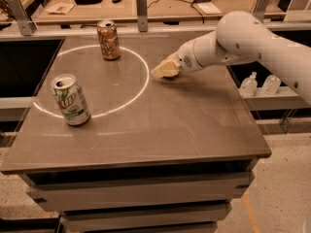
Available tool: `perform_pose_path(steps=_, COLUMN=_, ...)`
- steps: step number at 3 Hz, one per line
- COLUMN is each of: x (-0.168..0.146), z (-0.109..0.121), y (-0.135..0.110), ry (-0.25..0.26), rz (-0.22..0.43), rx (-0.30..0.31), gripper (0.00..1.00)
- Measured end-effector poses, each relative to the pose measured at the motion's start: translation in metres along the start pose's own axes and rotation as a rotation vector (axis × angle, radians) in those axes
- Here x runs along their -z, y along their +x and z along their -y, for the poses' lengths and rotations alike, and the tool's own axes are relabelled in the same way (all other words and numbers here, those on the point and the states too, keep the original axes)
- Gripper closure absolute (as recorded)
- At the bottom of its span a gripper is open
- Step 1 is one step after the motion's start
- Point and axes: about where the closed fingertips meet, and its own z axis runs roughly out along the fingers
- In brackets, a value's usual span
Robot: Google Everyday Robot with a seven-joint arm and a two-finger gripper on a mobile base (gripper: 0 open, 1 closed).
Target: Move orange near 7up can
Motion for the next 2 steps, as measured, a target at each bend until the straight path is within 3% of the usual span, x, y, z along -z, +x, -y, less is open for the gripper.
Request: perform_pose_path(steps=2, x=0.0038, z=-0.0099, y=-0.0128, ry=-0.030, rz=0.050, rx=0.051, gripper=0.88)
